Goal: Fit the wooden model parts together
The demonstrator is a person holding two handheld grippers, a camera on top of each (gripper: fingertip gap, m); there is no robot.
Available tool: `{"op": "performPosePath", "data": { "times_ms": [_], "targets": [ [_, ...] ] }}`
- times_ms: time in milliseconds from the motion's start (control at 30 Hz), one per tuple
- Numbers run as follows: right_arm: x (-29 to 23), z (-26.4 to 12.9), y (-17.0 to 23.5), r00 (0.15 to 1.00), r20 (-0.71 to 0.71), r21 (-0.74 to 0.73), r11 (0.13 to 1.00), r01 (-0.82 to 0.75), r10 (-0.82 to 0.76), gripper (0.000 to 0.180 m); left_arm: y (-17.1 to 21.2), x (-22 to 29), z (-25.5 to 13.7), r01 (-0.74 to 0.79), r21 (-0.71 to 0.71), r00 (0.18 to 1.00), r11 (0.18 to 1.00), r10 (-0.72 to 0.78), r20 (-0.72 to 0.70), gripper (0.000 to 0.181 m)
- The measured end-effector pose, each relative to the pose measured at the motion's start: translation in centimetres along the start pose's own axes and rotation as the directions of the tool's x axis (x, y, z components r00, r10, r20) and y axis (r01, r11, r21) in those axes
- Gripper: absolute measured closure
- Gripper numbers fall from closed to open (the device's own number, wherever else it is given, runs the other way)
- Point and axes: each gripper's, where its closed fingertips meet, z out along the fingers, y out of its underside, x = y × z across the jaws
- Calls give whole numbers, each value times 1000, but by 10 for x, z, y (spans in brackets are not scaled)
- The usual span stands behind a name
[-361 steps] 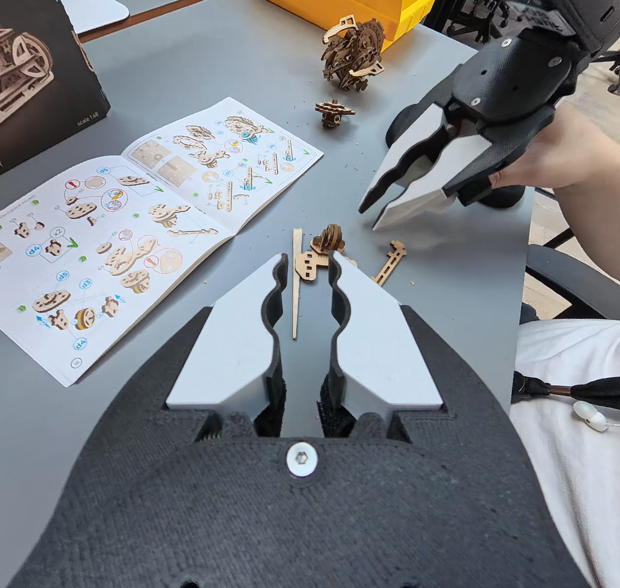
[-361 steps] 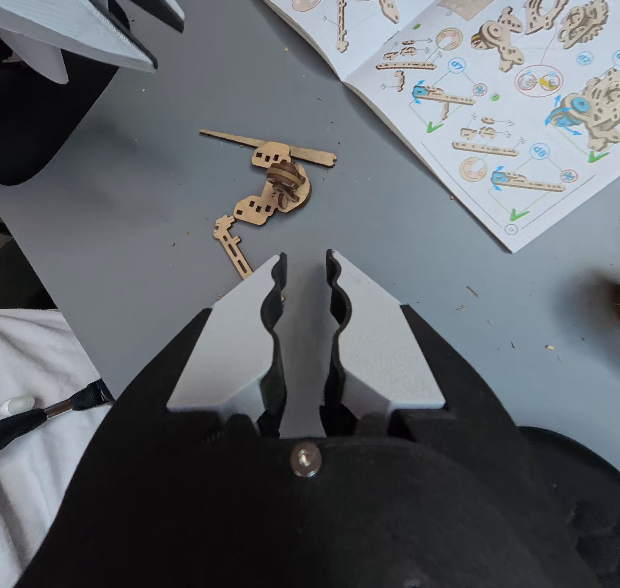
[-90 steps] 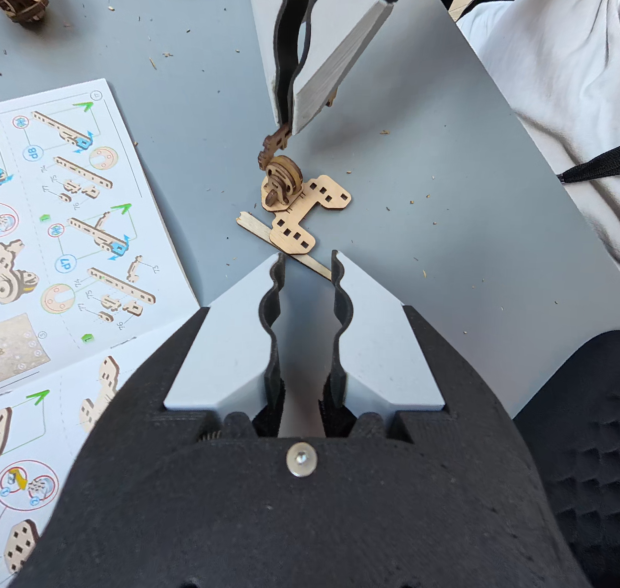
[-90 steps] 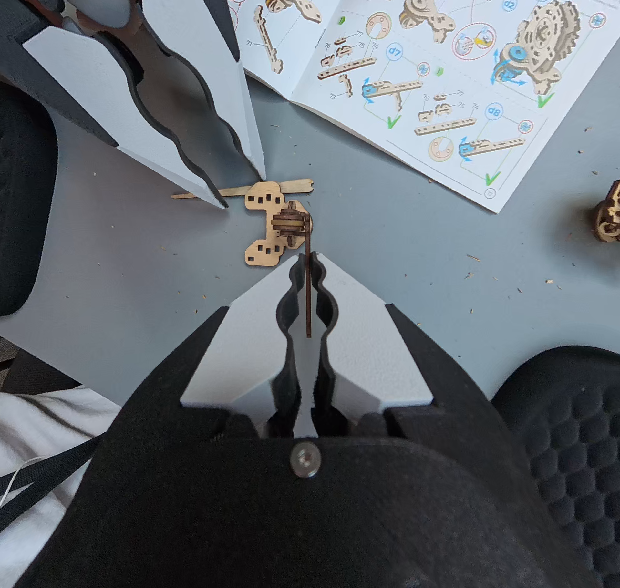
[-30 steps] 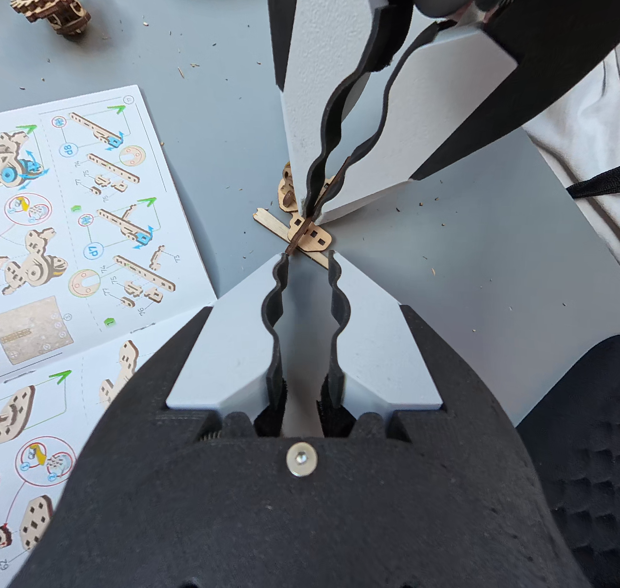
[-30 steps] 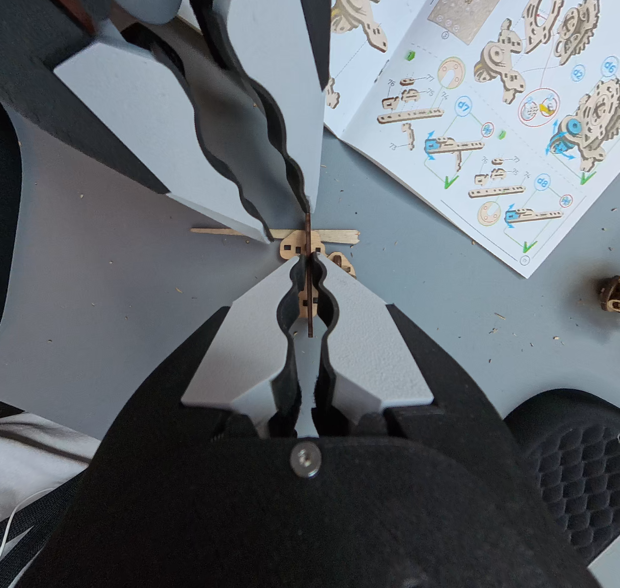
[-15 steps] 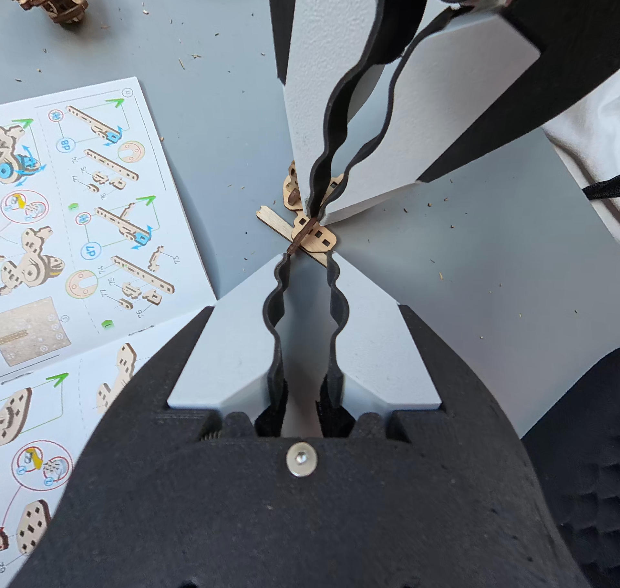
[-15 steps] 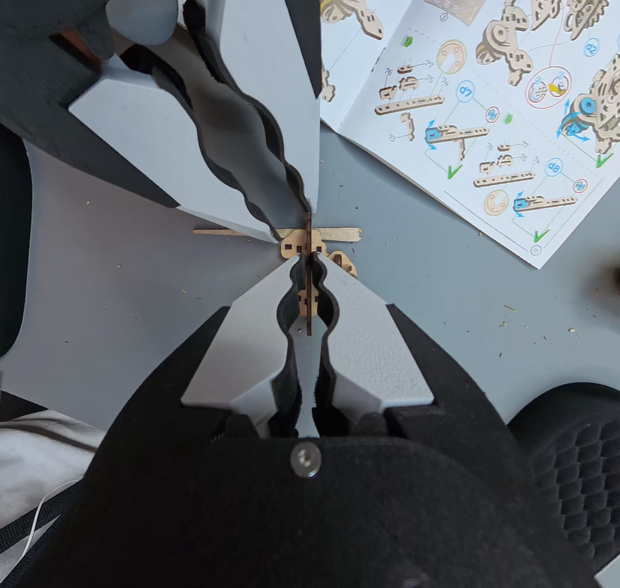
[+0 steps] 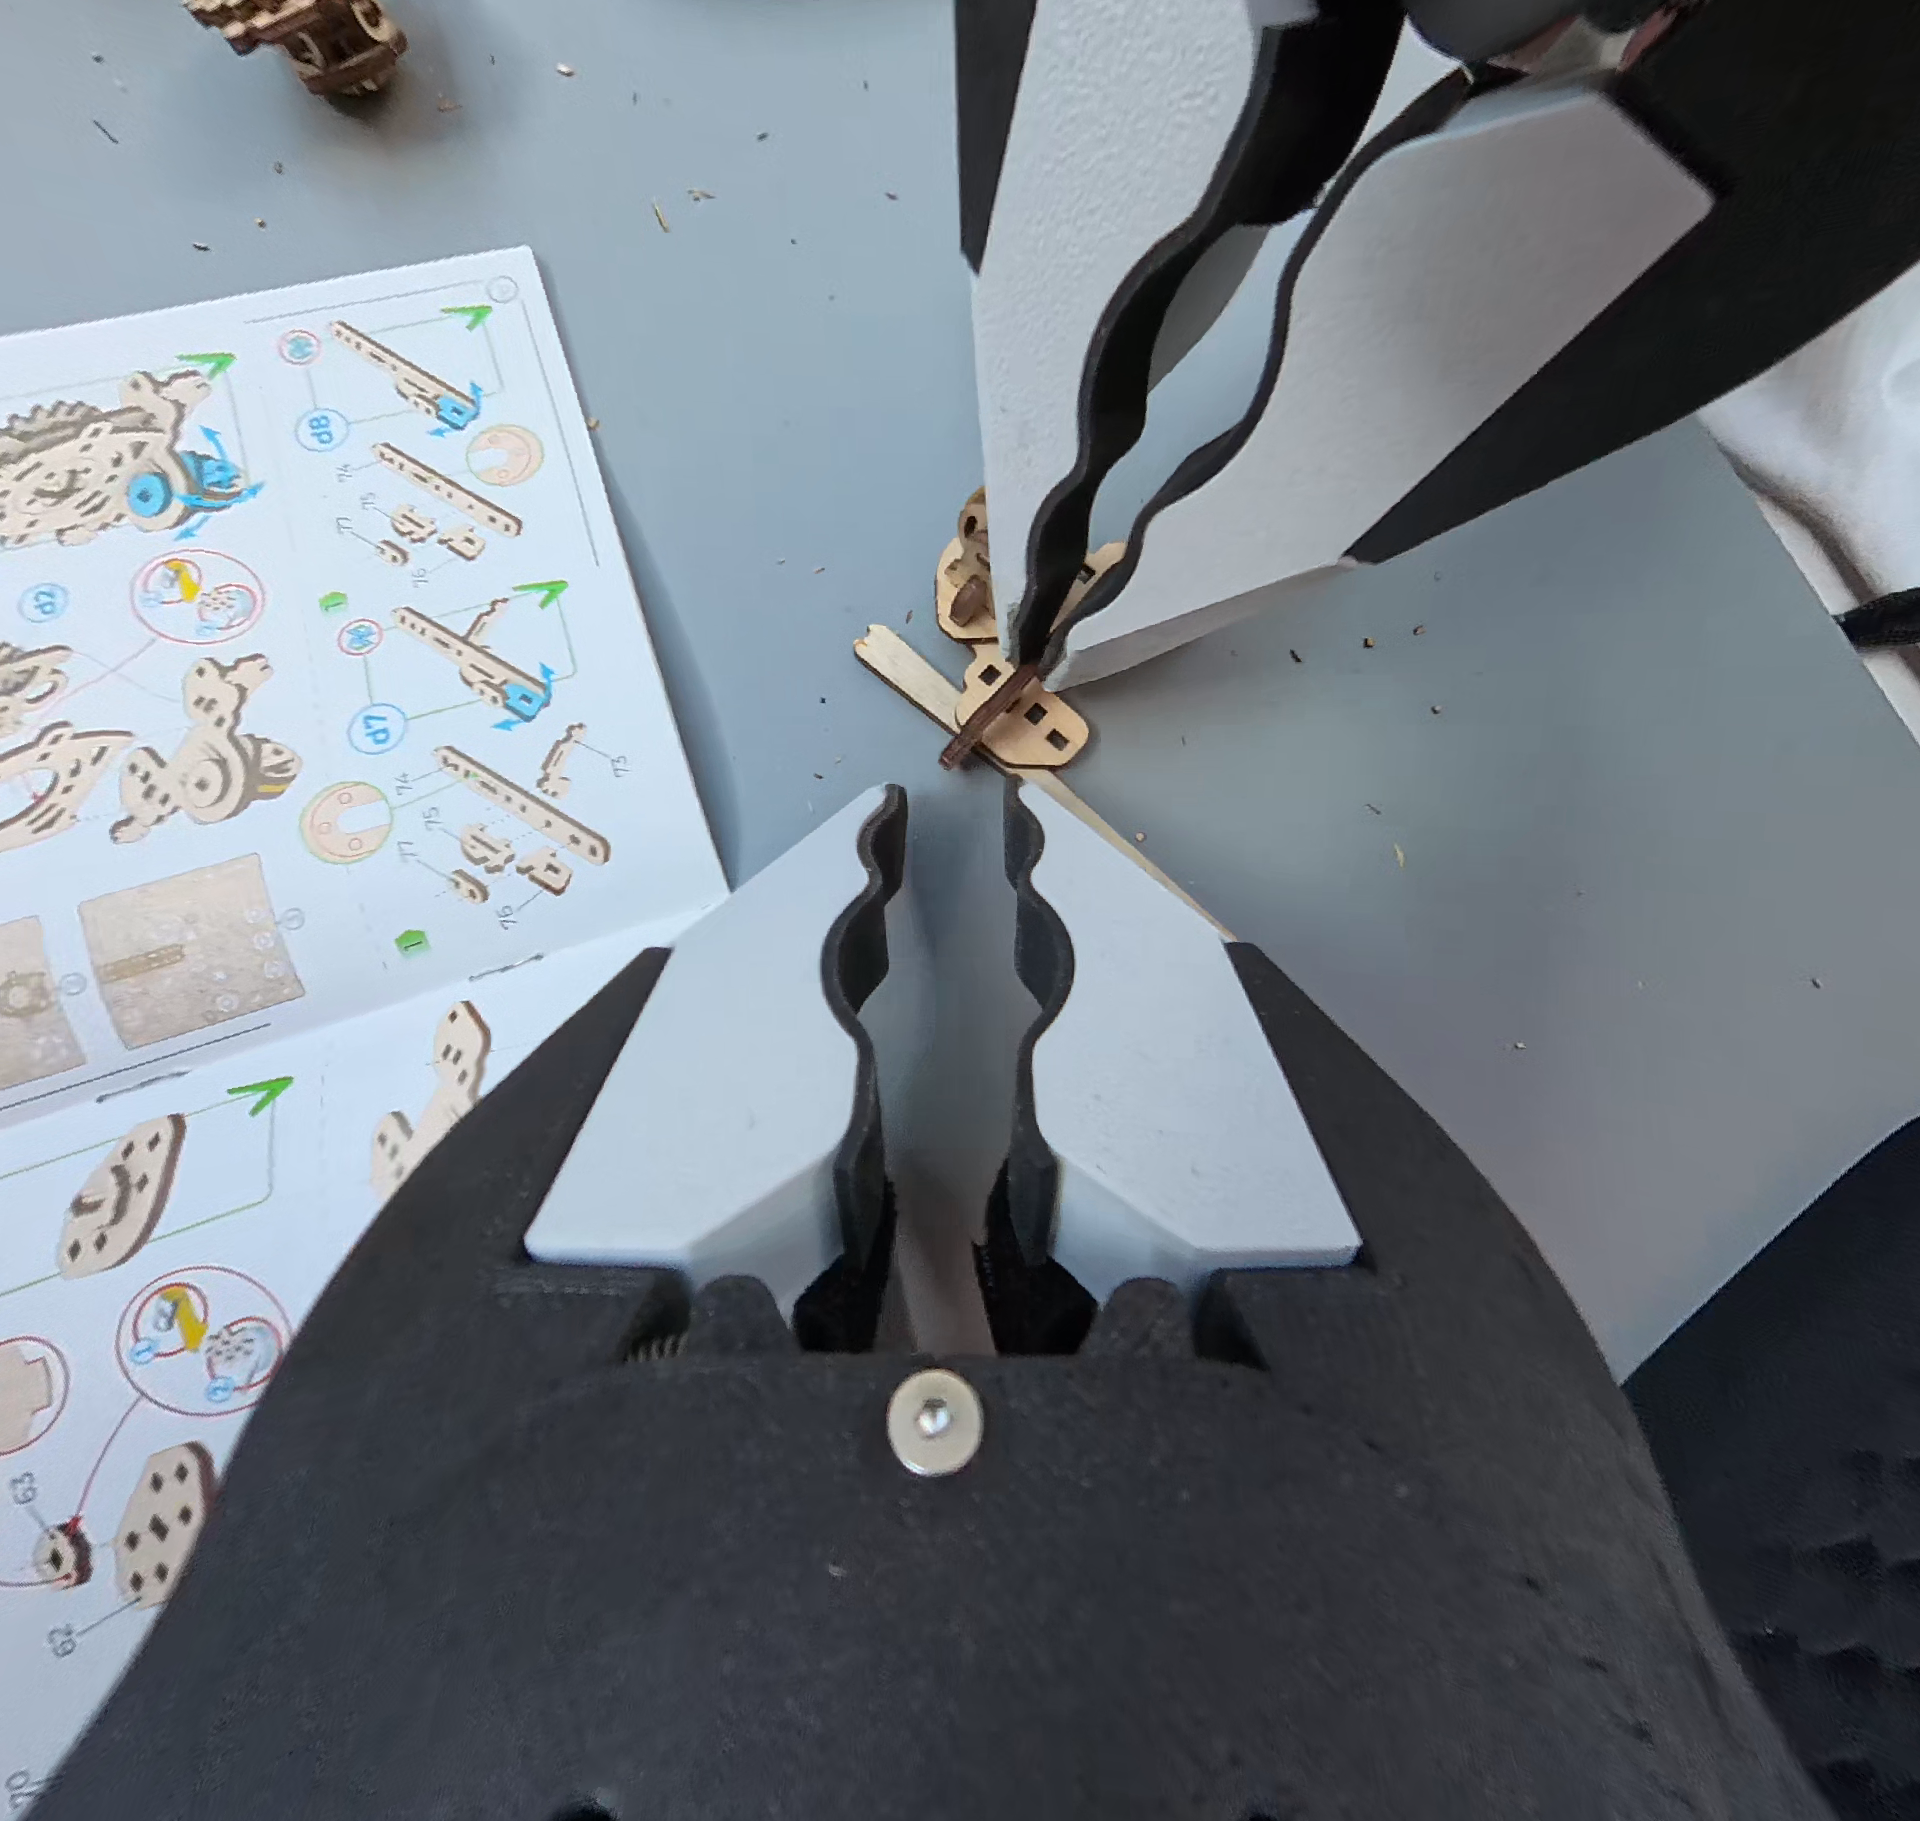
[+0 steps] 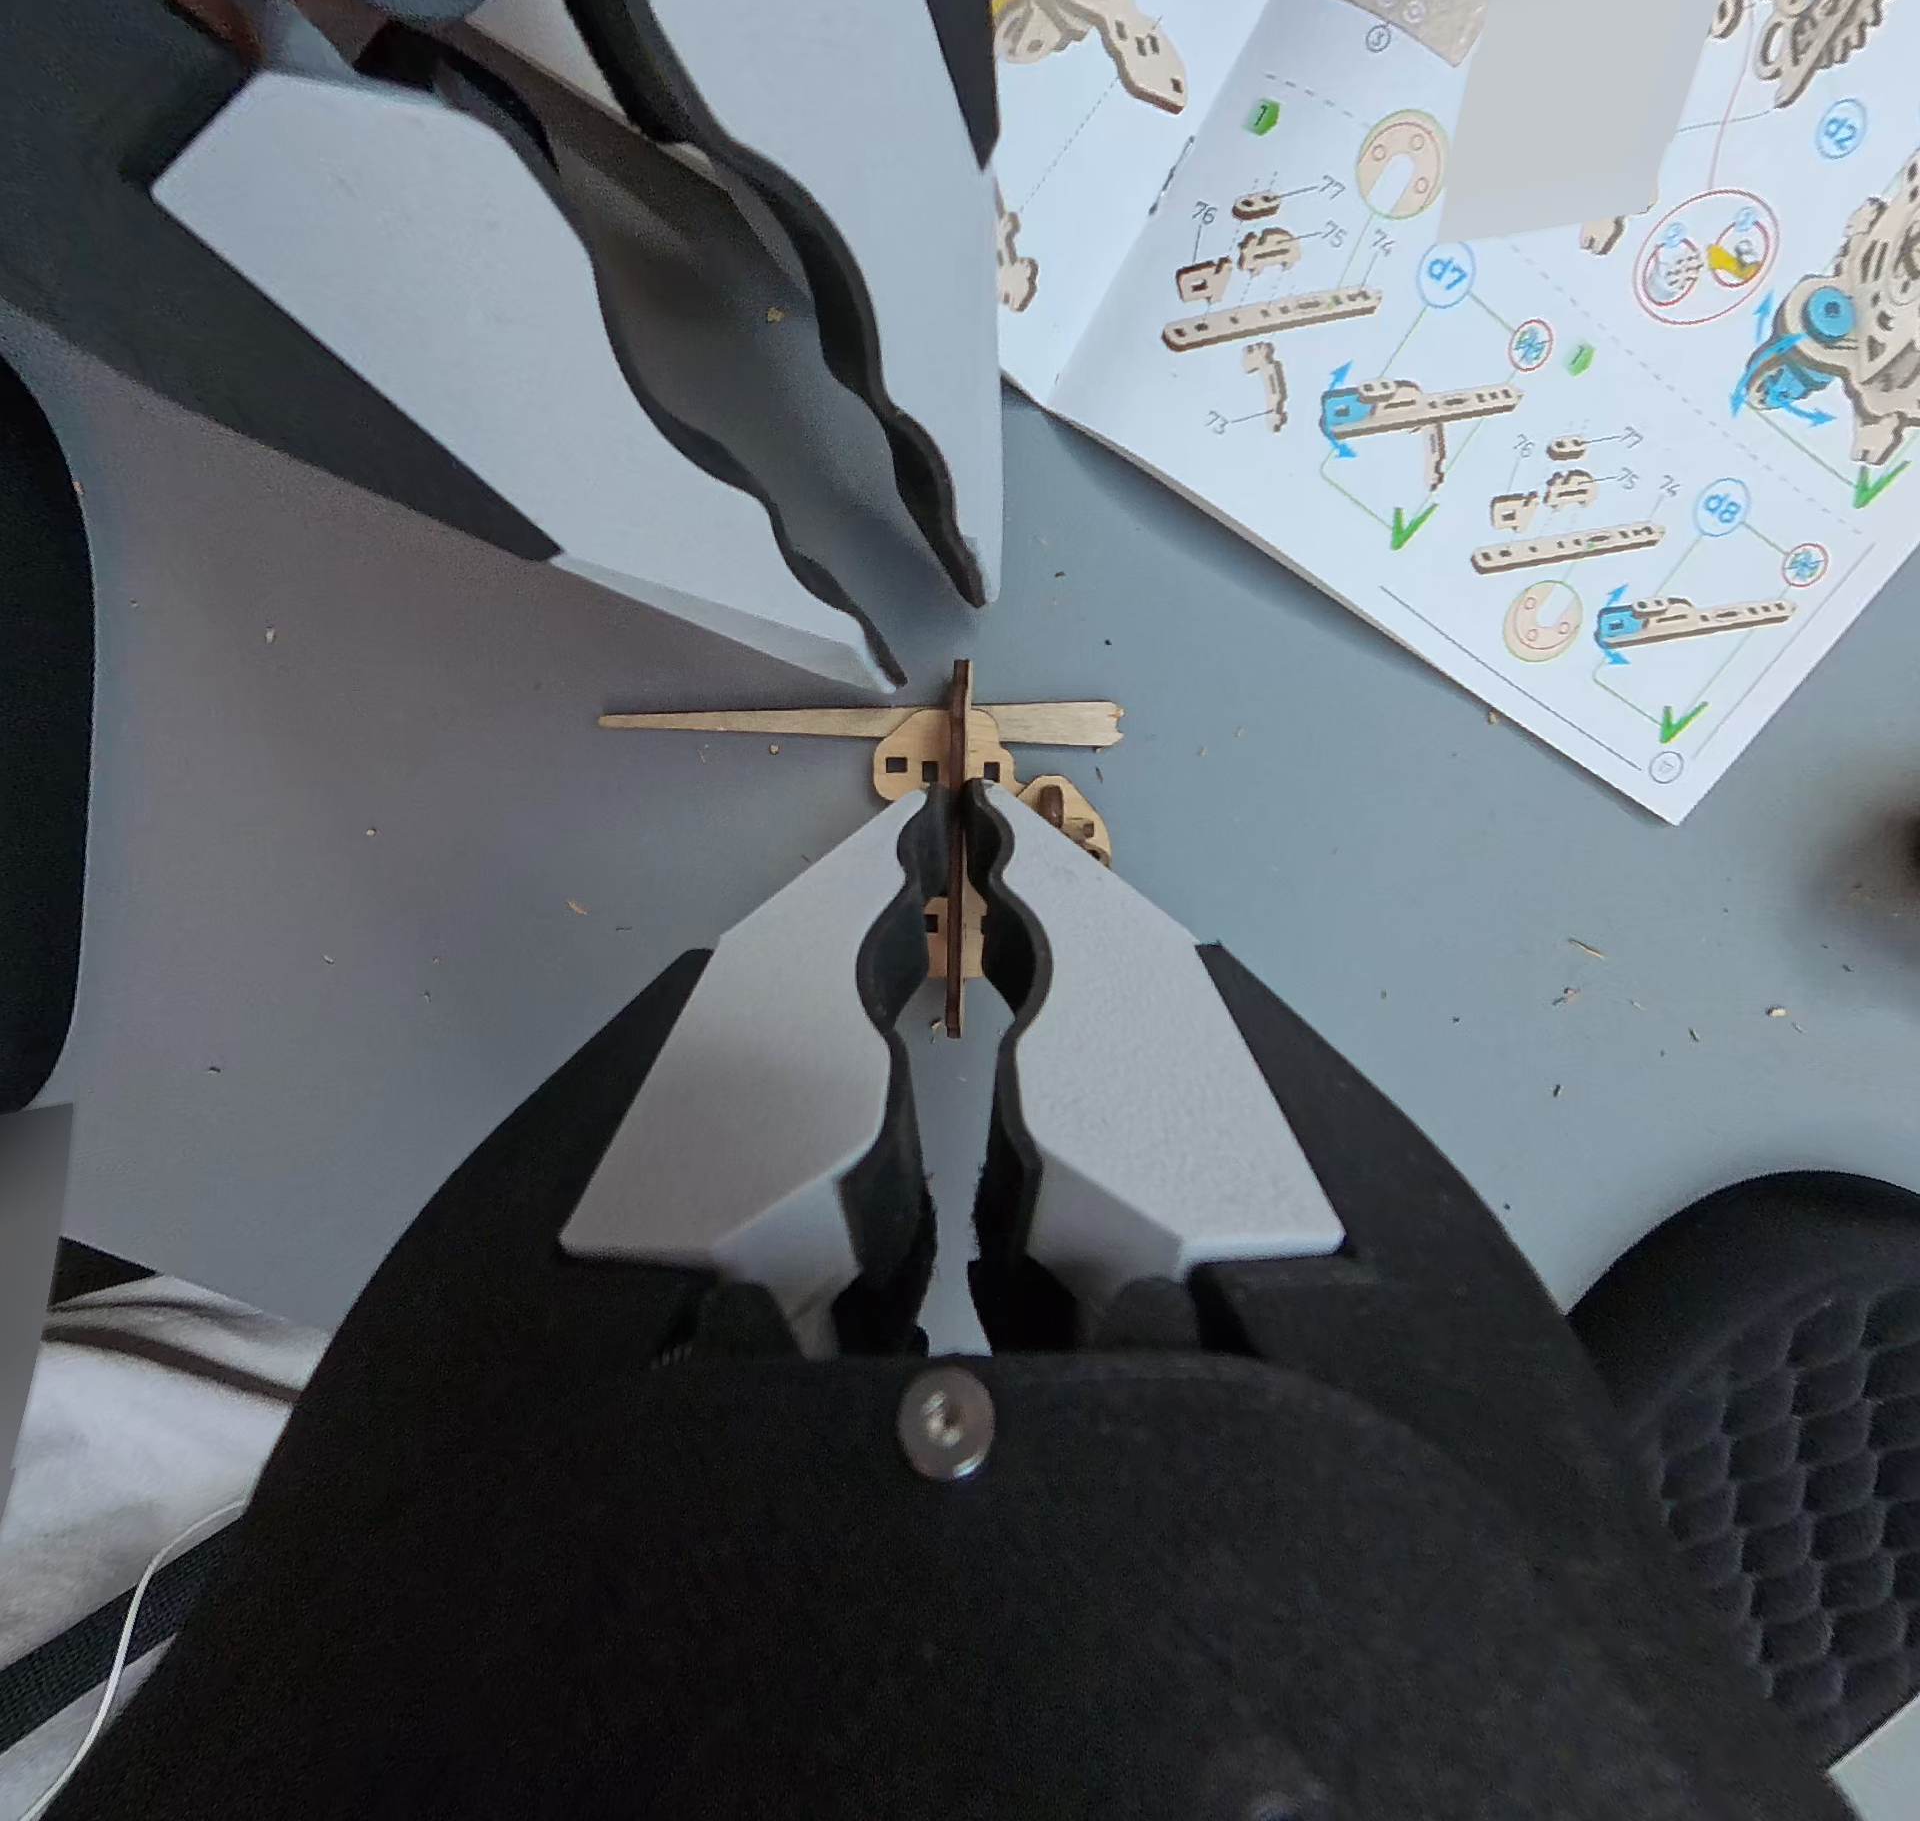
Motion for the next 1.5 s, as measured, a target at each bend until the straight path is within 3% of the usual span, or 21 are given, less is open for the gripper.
{"op": "performPosePath", "data": {
  "times_ms": [233, 700, 1367, 1500],
  "targets": [
    [0, 0, 0, 1000, 13, 8, 1000, 4, -5, 178, -21, 2, -5, -166, 149, 985, 975, 158, 65, 171],
    [0, 0, 0, 1000, 22, 6, 1000, 17, -17, 178, -16, 2, 3, -255, 114, 966, 960, 246, 86, 167],
    [2, 0, -1, 998, 1, -9, 998, 55, -55, 177, -10, 5, 6, -270, 119, 963, 956, 265, 56, 177],
    [2, -2, -4, 998, 5, 5, 998, 56, -56, 170, -10, 6, 6, -271, 117, 962, 956, 266, 53, 179]
  ]
}}
